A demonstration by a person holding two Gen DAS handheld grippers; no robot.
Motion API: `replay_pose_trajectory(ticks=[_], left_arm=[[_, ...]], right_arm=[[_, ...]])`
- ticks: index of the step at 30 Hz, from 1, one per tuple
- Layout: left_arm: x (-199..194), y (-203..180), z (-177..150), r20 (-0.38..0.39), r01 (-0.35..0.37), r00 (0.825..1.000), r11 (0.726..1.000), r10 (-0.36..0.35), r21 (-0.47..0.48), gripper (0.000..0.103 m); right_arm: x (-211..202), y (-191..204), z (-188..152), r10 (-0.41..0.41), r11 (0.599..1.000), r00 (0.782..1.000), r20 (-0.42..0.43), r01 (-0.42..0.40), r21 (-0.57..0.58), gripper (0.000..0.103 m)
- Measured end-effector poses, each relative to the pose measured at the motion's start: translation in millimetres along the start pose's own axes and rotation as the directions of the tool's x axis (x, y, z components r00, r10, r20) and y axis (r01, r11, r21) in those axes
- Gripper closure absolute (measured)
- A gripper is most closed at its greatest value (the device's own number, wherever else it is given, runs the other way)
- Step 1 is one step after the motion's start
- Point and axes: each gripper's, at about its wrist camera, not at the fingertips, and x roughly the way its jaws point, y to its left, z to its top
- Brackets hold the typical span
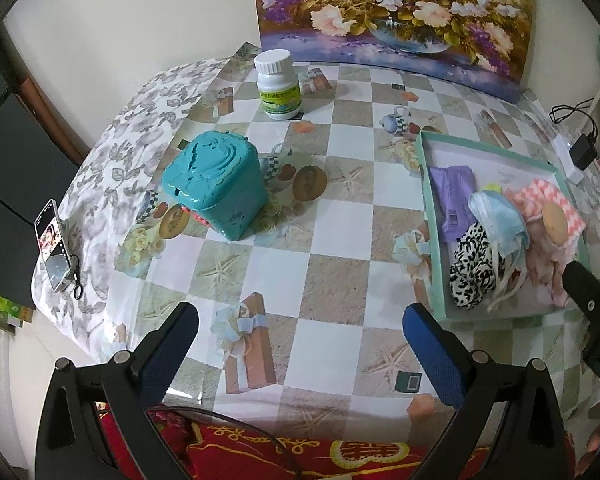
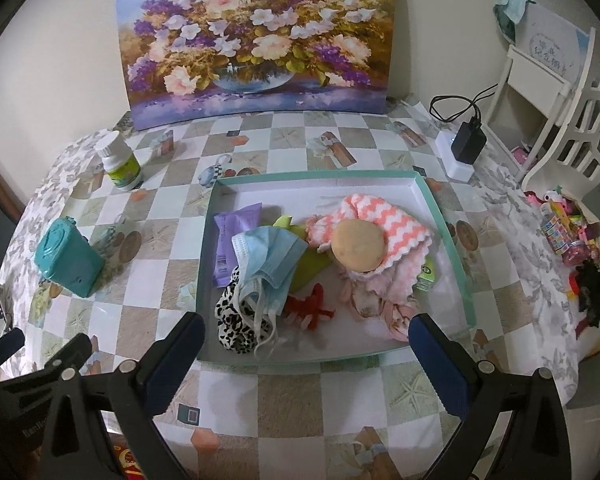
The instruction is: Organize soft objects
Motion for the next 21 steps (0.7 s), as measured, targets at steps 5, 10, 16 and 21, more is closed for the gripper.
replay_pose_trajectory(ticks=[5,10,16,21], left_arm=[[-2.5,2.2,1.0,0.01,-0.004,1.0,1.0,0.004,-0.003,0.001],[-0.6,3.6,2.2,0.006,-0.003,1.0,1.0,0.003,-0.006,0.001],[-1.2,4.9,3.7,0.011,-0.002,1.0,1.0,0.002,-0.008,0.001],[-2.2,6.4,4.6,0.016,-0.006,1.0,1.0,0.006,-0.011,0.001]], right_arm=[[-0.8,-0.9,0.3,0.003,1.0,1.0,0.005,-0.003,0.003,0.0],[3.2,-2.1,0.9,0.002,1.0,1.0,-0.002,-0.002,0.004,0.0],[6.3,-2.3,0.7,-0.001,1.0,1.0,-0.005,0.001,-0.006,0.0],[6.4,-2.7,0.3,-0.004,1.0,1.0,-0.003,0.004,-0.007,0.0]])
